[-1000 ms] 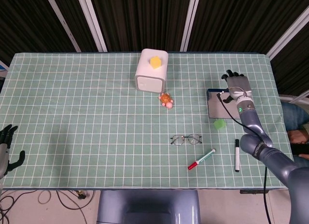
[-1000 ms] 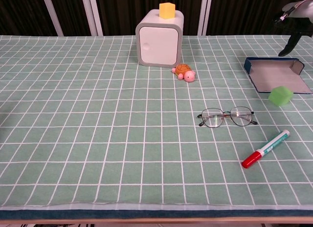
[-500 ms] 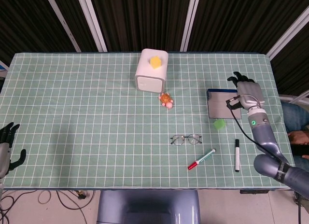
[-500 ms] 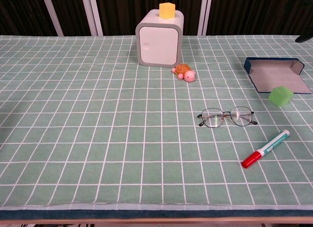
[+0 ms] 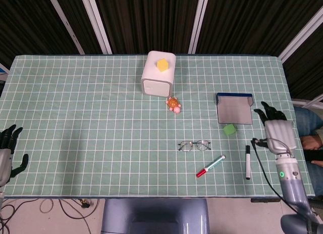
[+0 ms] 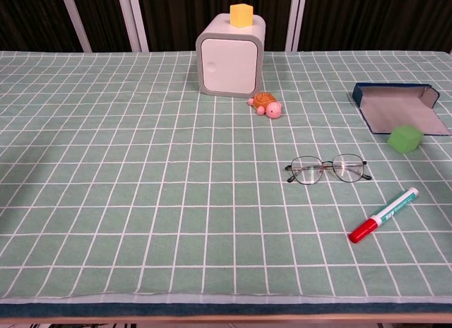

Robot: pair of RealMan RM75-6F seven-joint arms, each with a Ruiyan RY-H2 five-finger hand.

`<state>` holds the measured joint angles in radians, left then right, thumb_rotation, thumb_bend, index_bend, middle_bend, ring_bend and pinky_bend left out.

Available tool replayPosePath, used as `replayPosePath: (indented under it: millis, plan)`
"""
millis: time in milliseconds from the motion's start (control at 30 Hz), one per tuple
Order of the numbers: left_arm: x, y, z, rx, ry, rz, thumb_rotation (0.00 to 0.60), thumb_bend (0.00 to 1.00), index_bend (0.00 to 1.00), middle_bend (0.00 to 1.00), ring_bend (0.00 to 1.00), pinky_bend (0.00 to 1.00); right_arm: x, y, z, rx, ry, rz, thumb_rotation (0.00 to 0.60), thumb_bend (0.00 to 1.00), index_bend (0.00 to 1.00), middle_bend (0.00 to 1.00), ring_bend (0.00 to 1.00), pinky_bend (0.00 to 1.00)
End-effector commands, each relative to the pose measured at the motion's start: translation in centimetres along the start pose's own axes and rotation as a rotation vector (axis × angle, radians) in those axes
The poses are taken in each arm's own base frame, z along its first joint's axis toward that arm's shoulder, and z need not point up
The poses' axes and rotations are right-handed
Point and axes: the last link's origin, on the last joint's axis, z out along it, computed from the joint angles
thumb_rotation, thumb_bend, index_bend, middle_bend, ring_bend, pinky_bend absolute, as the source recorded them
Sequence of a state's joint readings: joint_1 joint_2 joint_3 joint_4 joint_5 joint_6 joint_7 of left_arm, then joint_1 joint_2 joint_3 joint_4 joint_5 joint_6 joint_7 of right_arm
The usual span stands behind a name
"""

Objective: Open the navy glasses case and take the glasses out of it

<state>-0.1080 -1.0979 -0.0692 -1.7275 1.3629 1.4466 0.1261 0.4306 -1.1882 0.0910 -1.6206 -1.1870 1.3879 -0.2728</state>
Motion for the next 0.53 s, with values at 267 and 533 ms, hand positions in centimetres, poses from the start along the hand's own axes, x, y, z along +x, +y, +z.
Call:
replayPosePath:
  millis: [267, 533]
  plan:
    - [0.1, 0.1, -0.2, -0.009, 0.003, 0.005, 0.6, 0.44, 0.05, 0.0, 0.0, 0.0, -2.2, 0.5, -6.6, 0.004, -0.05, -0.028, 0.6, 0.15, 0.22, 0.11, 0.15, 0.22]
    - [0.1, 0.0, -0.2, -0.006, -0.001, 0.011, 0.6, 0.44, 0.05, 0.0, 0.0, 0.0, -2.0, 0.9, -7.8, -0.004, -0.027, -0.04, 0.6, 0.16, 0.22, 0.11, 0.15, 0.22]
